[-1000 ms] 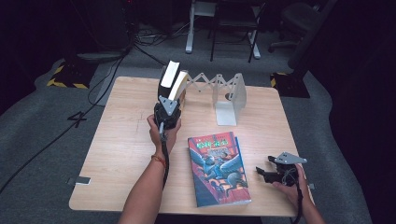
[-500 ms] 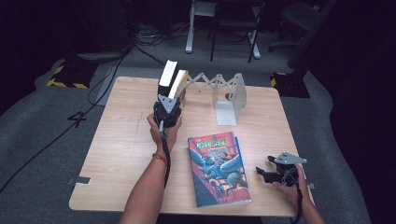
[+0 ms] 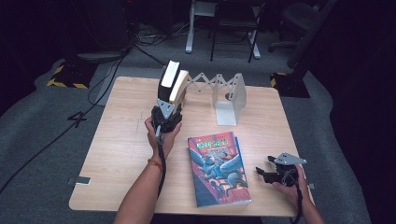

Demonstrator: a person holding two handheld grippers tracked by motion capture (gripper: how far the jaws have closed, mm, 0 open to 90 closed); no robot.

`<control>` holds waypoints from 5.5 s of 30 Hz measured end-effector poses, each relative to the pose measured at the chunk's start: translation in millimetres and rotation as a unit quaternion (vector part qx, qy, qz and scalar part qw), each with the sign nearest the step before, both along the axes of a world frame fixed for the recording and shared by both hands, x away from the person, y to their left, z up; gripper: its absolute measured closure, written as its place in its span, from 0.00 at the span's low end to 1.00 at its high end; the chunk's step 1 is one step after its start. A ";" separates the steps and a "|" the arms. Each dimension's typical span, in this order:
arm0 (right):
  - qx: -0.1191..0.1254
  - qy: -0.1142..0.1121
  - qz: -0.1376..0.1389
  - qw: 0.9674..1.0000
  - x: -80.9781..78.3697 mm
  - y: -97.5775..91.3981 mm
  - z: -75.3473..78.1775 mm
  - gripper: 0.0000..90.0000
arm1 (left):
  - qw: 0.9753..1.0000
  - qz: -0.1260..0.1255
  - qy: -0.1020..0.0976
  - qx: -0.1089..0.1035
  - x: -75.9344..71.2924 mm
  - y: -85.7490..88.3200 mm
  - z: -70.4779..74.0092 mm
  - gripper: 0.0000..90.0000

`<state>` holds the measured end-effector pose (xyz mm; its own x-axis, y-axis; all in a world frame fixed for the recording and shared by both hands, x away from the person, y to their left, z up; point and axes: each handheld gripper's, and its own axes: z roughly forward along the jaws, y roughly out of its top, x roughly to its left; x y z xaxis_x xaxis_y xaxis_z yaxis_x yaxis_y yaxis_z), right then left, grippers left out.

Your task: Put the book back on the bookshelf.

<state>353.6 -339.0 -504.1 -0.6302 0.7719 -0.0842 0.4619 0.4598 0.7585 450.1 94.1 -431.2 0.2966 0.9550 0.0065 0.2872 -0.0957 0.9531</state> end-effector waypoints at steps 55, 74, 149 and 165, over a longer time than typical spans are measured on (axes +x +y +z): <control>-0.002 -0.003 0.002 1.000 -1.7 0.5 0.0 0.30 | 0.989 -0.091 0.082 0.085 -43.0 22.4 -35.6 0.75; 0.001 0.000 0.002 1.000 -0.8 0.1 -0.2 0.29 | 0.989 -0.077 0.083 0.092 -17.3 13.6 -39.9 0.76; 0.002 0.001 -0.002 1.000 -1.2 0.2 -0.2 0.29 | 0.932 -0.314 0.134 0.120 -143.7 43.6 -43.5 0.57; 0.004 0.030 0.042 0.999 -4.5 -1.7 2.8 0.32 | 0.905 -0.367 0.167 0.135 -169.4 26.8 -59.2 0.51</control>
<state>349.1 -340.7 -501.2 -0.6971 0.7159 -0.0393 0.4656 0.4938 0.7344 280.8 121.0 -490.4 0.8789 0.4770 0.0034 0.3193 -0.5936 0.7387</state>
